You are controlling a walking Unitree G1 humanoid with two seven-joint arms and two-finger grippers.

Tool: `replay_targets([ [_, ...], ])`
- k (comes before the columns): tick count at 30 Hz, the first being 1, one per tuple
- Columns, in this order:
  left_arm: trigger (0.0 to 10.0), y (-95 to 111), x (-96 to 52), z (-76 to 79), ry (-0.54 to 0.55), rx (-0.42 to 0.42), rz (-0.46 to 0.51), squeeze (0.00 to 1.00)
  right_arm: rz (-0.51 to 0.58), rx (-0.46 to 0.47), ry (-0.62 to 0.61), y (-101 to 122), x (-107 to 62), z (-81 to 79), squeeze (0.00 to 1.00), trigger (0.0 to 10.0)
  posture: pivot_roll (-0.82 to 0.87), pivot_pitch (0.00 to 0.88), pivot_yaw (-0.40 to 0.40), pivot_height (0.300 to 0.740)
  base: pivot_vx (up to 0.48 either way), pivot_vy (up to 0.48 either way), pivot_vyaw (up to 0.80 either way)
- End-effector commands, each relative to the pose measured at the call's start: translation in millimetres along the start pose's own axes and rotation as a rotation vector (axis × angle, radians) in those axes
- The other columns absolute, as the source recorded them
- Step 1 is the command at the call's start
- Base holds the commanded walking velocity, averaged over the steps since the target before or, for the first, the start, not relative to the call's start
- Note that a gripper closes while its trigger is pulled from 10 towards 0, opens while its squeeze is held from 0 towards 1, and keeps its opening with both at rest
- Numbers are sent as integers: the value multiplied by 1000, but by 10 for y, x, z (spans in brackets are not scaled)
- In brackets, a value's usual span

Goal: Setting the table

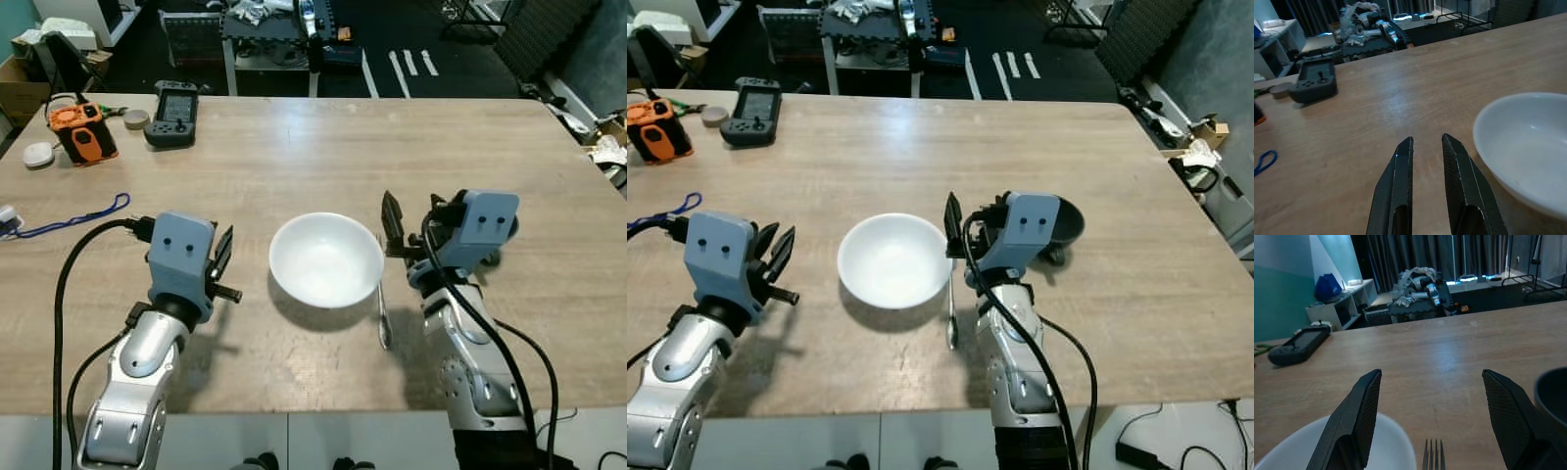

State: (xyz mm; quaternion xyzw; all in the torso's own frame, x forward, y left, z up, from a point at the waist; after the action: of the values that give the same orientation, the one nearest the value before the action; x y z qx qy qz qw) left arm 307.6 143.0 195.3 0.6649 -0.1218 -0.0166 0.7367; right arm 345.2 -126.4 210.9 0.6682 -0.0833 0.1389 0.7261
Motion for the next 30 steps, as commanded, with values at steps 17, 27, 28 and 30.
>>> replay_targets([
  [17,10000,1,-14,-15,4,4,-9,0,-12,-11,-17,-48,-12,38,0,10000,22,71,57,740,-292,0,0],
  [27,10000,-1,-13,-7,0,2,-11,0,-15,-14,-18,-56,-15,42,0,10000,19,73,58,740,-289,0,0],
  [28,10000,-1,-13,-6,0,2,-12,0,-15,-14,-18,-57,-16,43,0,10000,19,73,58,740,-289,0,0],
  [30,10000,-1,-12,-6,0,2,-12,0,-16,-14,-19,-59,-17,44,0,10000,19,73,58,740,-289,0,0],
])
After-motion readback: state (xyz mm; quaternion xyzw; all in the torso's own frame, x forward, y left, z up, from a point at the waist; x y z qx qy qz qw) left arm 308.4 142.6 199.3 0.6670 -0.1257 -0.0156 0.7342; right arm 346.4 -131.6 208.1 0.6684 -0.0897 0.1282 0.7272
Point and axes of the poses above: a point about 5 cm out from each wrist's last joint towards the gripper, its own x axis pointing out of the wrist towards the gripper, its own y axis along the axis of the wrist's last joint, z = x × y, the point moved 4 cm from there along x, pointing out of the wrist towards the gripper, and after that the axes turned 15 degrees about -x, right-handed, at the moved point
